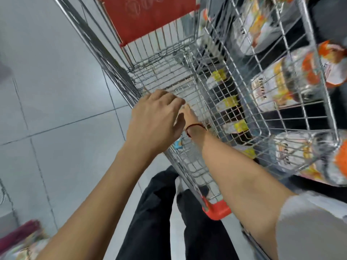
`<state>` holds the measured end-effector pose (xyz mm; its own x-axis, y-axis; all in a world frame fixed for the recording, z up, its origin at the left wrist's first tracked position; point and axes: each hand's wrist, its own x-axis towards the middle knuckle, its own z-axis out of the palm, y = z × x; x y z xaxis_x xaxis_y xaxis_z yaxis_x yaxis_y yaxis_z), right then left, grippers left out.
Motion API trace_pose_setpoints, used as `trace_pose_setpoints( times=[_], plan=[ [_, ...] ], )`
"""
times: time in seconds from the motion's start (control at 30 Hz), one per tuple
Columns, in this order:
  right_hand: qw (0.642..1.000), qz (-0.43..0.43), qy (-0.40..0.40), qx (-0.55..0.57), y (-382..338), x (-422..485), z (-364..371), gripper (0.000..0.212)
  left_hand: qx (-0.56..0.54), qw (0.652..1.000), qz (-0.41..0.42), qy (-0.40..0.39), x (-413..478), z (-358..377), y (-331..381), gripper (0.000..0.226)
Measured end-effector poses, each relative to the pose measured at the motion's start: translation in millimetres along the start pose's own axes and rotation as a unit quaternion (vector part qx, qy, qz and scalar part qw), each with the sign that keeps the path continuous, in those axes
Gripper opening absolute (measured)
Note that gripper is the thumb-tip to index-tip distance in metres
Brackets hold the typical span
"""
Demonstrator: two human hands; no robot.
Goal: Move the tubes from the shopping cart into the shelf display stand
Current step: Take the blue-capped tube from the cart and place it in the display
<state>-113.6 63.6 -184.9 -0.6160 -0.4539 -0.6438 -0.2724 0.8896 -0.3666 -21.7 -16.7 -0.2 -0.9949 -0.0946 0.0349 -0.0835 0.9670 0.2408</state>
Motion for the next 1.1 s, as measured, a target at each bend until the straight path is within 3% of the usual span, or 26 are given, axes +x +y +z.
trace_pose_setpoints(
  times=[0.1,0.23,0.43,0.63,0.87,1.1],
  plan=[
    [0.997,0.02,0.062,0.038,-6,-2,0,0.029,0.002,1.0,-0.004,0.005,0,-1,2,0.03],
    [0.991,0.036,0.074,0.101,-2,-18,-25,0.017,-0.006,1.0,-0.01,0.021,-1,-1,2,0.027],
    [0.993,0.001,0.079,0.087,26,-78,-78,0.036,-0.008,1.0,-0.022,0.009,1,-6,8,0.018],
    [0.98,0.014,0.161,0.114,57,-166,-143,0.043,-0.069,0.997,-0.037,-0.022,7,-21,31,0.021],
    [0.941,0.019,0.323,0.097,85,-299,-242,0.042,-0.13,0.982,0.133,0.015,57,-43,123,0.042],
    [0.875,0.074,0.476,0.052,94,-449,-303,0.035,-0.16,0.921,0.352,0.042,96,-62,236,0.048]
  ],
)
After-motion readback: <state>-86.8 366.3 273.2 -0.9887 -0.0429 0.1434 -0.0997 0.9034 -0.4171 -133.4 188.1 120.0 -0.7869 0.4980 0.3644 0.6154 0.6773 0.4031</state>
